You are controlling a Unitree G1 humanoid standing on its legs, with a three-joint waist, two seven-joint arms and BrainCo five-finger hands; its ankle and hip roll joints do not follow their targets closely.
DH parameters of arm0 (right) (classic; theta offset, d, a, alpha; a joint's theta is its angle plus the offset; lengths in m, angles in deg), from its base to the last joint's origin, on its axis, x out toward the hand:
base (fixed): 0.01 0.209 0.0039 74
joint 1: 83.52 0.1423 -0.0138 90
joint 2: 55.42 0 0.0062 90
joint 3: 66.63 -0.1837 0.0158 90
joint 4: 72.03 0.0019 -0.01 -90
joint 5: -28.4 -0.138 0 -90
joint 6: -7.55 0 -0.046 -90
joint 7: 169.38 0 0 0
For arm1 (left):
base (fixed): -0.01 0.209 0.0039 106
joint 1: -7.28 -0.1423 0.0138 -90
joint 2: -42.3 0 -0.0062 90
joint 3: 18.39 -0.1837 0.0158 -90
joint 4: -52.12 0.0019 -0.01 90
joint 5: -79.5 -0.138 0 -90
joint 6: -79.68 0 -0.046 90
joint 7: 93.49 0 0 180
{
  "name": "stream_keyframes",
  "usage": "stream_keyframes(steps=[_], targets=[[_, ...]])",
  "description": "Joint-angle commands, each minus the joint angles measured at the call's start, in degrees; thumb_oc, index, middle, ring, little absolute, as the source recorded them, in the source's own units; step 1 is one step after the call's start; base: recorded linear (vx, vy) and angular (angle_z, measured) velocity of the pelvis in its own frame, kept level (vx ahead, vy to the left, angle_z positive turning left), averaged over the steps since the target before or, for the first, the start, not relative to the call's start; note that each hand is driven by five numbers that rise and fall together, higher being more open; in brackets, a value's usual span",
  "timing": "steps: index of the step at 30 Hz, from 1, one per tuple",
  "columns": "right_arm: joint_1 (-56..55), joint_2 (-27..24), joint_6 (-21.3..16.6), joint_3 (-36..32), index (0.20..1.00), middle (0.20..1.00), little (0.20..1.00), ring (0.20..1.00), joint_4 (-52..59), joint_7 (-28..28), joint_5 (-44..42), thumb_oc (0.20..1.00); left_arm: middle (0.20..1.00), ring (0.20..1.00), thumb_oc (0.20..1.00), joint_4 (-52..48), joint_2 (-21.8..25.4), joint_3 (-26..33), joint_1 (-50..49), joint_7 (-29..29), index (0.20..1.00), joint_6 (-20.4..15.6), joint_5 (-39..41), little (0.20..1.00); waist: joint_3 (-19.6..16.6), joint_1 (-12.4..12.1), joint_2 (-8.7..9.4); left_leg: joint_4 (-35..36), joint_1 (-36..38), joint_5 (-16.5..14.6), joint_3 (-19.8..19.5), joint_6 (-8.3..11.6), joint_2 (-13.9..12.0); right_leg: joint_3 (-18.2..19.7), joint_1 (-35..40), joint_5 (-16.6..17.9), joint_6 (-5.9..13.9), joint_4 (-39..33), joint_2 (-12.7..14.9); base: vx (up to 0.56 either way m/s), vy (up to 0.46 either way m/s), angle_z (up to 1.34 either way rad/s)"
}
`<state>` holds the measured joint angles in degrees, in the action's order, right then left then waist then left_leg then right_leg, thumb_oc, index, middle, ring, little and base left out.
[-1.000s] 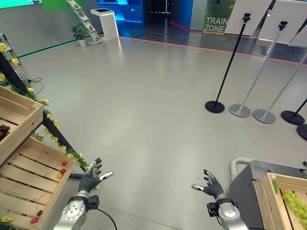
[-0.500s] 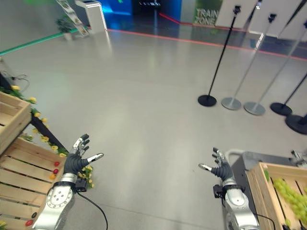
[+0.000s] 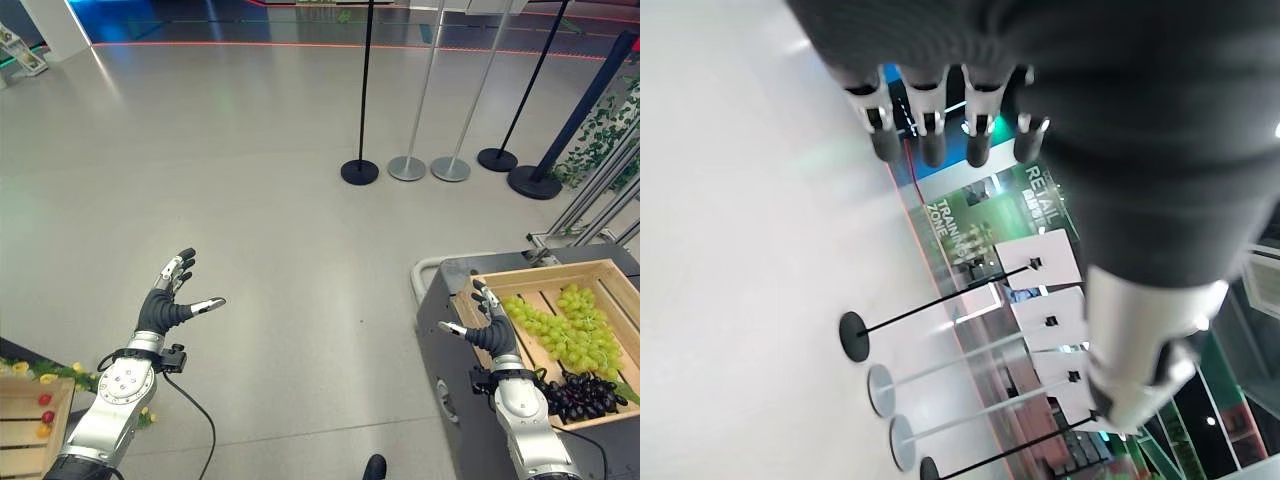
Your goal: Pick up the fruits from the basket on one side to the basket on the other side
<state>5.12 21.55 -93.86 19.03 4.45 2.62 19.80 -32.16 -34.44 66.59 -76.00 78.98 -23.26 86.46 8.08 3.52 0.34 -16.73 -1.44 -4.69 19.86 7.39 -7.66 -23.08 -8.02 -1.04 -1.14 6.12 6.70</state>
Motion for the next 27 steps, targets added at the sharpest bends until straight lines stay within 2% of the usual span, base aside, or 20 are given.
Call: stream_keyframes(steps=[1,3,4,5,6,7,8,9,10,11,12,16,17,18,21,22,23,24,25,27], targets=[[2.4,-2.3,-4.3,-1.1,1.000,1.000,1.000,1.000,4.2,-0.8,-2.1,1.000,1.000,1.000,1.000,-3.1,1.6,-0.9,3.0,0.6,1.000,-3.1,-0.2,1.000,-0.2,0.1,2.41,-14.3,-2.0,7.4,-4.2,2.49,2.0,4.1,5.0,2.2,3.64,-4.8,-2.8,0.13,-0.128,-0.52],[2.2,-2.5,-4.1,-1.3,1.000,1.000,1.000,1.000,4.6,-0.7,-2.0,1.000,1.000,1.000,1.000,-3.5,1.8,-1.1,3.4,0.6,1.000,-2.9,-0.7,1.000,0.0,0.0,2.71,-13.5,-3.7,7.8,-5.9,1.94,2.5,4.7,5.2,2.1,3.62,-5.1,-2.6,0.11,-0.022,-0.76],[1.9,-2.5,-4.0,-1.3,1.000,1.000,1.000,1.000,4.3,-0.7,-1.5,1.000,1.000,1.000,1.000,-4.3,2.0,-1.3,3.6,0.8,1.000,-2.6,-2.2,1.000,0.4,-0.6,2.55,-10.6,-6.6,5.8,-9.9,0.07,3.8,6.6,5.9,1.6,4.09,-5.0,-2.9,0.10,0.028,-0.67],[1.9,-2.5,-4.0,-1.3,1.000,1.000,1.000,1.000,4.3,-0.7,-1.5,1.000,1.000,1.000,1.000,-4.3,2.0,-1.3,3.6,0.8,1.000,-2.6,-2.2,1.000,0.4,-0.6,2.55,-10.6,-6.6,5.8,-9.9,0.07,3.8,6.6,5.9,1.6,4.09,-5.0,-2.9,0.22,0.129,-0.66],[2.2,-2.4,-4.0,-1.0,1.000,1.000,1.000,1.000,4.2,-0.5,-1.2,1.000,1.000,1.000,1.000,-5.3,2.5,-1.0,3.1,0.9,1.000,-3.0,-2.7,1.000,0.0,-1.1,2.93,-3.8,-8.3,4.6,-13.2,-1.81,3.1,9.1,6.0,1.3,4.99,-4.9,-2.7,0.22,0.192,-0.42],[2.8,-2.6,-4.0,-0.2,1.000,1.000,1.000,1.000,3.6,-0.7,-0.7,1.000,1.000,1.000,1.000,-5.1,2.8,-1.1,2.8,0.6,1.000,-3.3,-2.8,1.000,0.0,-1.7,2.83,2.5,-8.4,4.3,-15.5,-2.22,1.6,11.0,6.6,0.6,5.58,-4.7,-2.7,0.26,0.235,-0.63],[3.1,-2.7,-4.0,0.2,1.000,1.000,1.000,1.000,3.4,-0.7,-0.6,1.000,1.000,1.000,1.000,-5.2,2.9,-1.4,2.7,0.5,1.000,-3.4,-3.0,1.000,-0.2,-2.0,2.68,6.1,-8.5,5.4,-17.1,-2.41,1.1,12.0,6.6,0.6,5.82,-4.7,-2.8,0.24,0.206,-1.07],[3.8,-2.7,-4.3,1.5,1.000,1.000,1.000,1.000,3.0,-0.8,-0.3,1.000,1.000,1.000,1.000,-5.5,3.3,-1.6,2.5,-0.2,1.000,-3.4,-4.3,1.000,0.0,-3.3,2.16,11.1,-8.5,8.7,-20.8,-1.77,0.8,14.0,7.3,-0.1,6.11,-4.9,-3.4,0.18,0.163,-1.20],[4.4,-2.9,-4.3,2.1,1.000,1.000,1.000,1.000,3.0,-0.9,-0.1,1.000,1.000,1.000,1.000,-6.1,3.6,-1.6,2.4,-0.4,1.000,-3.5,-4.6,1.000,0.1,-3.8,1.76,13.4,-9.1,10.5,-23.4,-1.13,0.6,15.5,7.5,0.0,6.28,-5.2,-3.6,0.14,0.114,-1.15],[4.5,-2.9,-4.3,2.2,1.000,1.000,1.000,1.000,2.9,-0.9,-0.1,1.000,1.000,1.000,1.000,-6.2,3.6,-1.5,2.4,-0.4,1.000,-3.5,-4.7,1.000,0.1,-3.8,1.73,14.3,-8.6,11.0,-23.3,-1.02,0.5,15.6,7.5,0.0,6.21,-5.2,-3.7,0.14,0.170,-1.08],[5.3,-3.6,-3.8,2.5,1.000,1.000,1.000,1.000,3.2,-0.5,0.7,1.000,1.000,1.000,1.000,-6.8,3.9,-1.5,2.1,-0.4,1.000,-3.6,-5.0,1.000,-0.5,-3.1,1.04,16.3,-7.2,10.5,-23.5,-0.54,0.2,17.7,7.9,-0.4,6.84,-5.5,-3.6,0.17,0.210,-1.16],[5.6,-2.9,-3.2,2.9,1.000,1.000,1.000,1.000,2.3,0.1,0.9,1.000,1.000,1.000,1.000,-6.0,3.4,-2.4,2.8,-0.4,1.000,-3.6,-6.0,1.000,-1.7,-2.5,1.05,18.7,-4.1,9.5,-19.1,-1.46,1.3,19.9,7.0,0.5,8.50,-5.1,-1.9,0.14,0.296,-1.08],[5.7,-2.4,-2.6,2.6,1.000,1.000,1.000,1.000,2.0,-0.2,1.3,1.000,1.000,1.000,1.000,-6.7,3.6,-2.2,2.3,-0.1,1.000,-3.4,-5.9,1.000,-2.2,-1.9,1.48,19.7,-2.9,8.6,-17.3,-3.06,2.9,21.6,5.9,1.4,9.83,-4.7,-0.5,0.11,0.309,-1.01],[5.1,-1.4,-2.5,1.8,1.000,1.000,1.000,1.000,1.9,-0.6,0.8,1.000,1.000,1.000,1.000,-7.0,3.8,-1.7,1.9,-0.2,1.000,-3.3,-5.9,1.000,-2.4,-2.1,1.93,20.5,-2.1,8.5,-15.4,-3.72,3.4,22.6,5.1,1.6,10.55,-4.0,0.1,0.11,0.382,-0.81],[5.0,0.0,-2.1,1.4,1.000,1.000,1.000,1.000,0.9,-1.6,0.7,1.000,1.000,1.000,1.000,-7.0,4.3,-1.8,1.9,-0.3,1.000,-2.9,-6.3,1.000,-2.0,-2.5,2.60,21.0,-1.6,7.7,-13.2,-5.32,4.2,22.5,2.1,1.7,12.02,-0.6,1.0,-0.01,0.213,-0.61],[5.8,0.8,-1.9,1.8,1.000,1.000,1.000,1.000,0.6,-2.4,2.2,1.000,1.000,1.000,1.000,-7.5,5.2,-1.6,2.2,-0.7,1.000,-2.4,-8.4,1.000,-0.7,-3.1,3.38,20.8,-0.8,6.5,-10.7,-5.68,4.4,18.0,-2.0,4.0,13.28,3.8,2.4,-0.05,0.123,-0.92],[5.9,0.9,-1.9,1.8,1.000,1.000,1.000,1.000,0.6,-2.4,2.2,1.000,1.000,1.000,1.000,-7.4,5.3,-1.6,2.3,-0.7,1.000,-2.4,-8.4,1.000,-0.9,-3.3,3.52,20.7,-1.2,6.8,-10.4,-5.72,4.5,18.3,-2.5,4.4,13.23,3.8,2.4,-0.09,0.180,-1.27],[7.1,1.7,-1.8,2.1,1.000,1.000,1.000,1.000,0.2,-3.0,2.9,1.000,1.000,1.000,1.000,-8.2,6.0,-0.7,2.0,-0.7,1.000,-2.5,-9.6,1.000,-0.3,-5.7,4.09,20.1,-0.7,5.6,-6.7,-5.51,4.5,6.2,-3.1,6.9,12.40,2.1,6.9,-0.06,0.063,-1.07],[7.2,1.8,-1.8,2.1,1.000,1.000,1.000,1.000,0.1,-3.0,2.9,1.000,1.000,1.000,1.000,-8.4,6.1,-0.7,1.9,-0.6,1.000,-2.5,-9.7,1.000,-0.4,-5.5,4.07,20.0,-0.8,5.7,-7.0,-5.53,4.5,5.8,-2.8,7.1,12.39,1.8,6.9,0.05,0.058,-0.98],[5.6,1.3,-1.5,1.3,1.000,1.000,1.000,1.000,-0.1,-3.5,4.7,1.000,1.000,1.000,1.000,-8.1,6.0,-0.2,1.5,-0.5,1.000,-2.6,-10.1,1.000,-0.6,-3.8,4.01,18.6,-0.5,4.7,-7.4,-5.41,4.8,9.0,-1.4,6.6,12.17,-0.7,5.2,0.14,0.007,-0.47]])
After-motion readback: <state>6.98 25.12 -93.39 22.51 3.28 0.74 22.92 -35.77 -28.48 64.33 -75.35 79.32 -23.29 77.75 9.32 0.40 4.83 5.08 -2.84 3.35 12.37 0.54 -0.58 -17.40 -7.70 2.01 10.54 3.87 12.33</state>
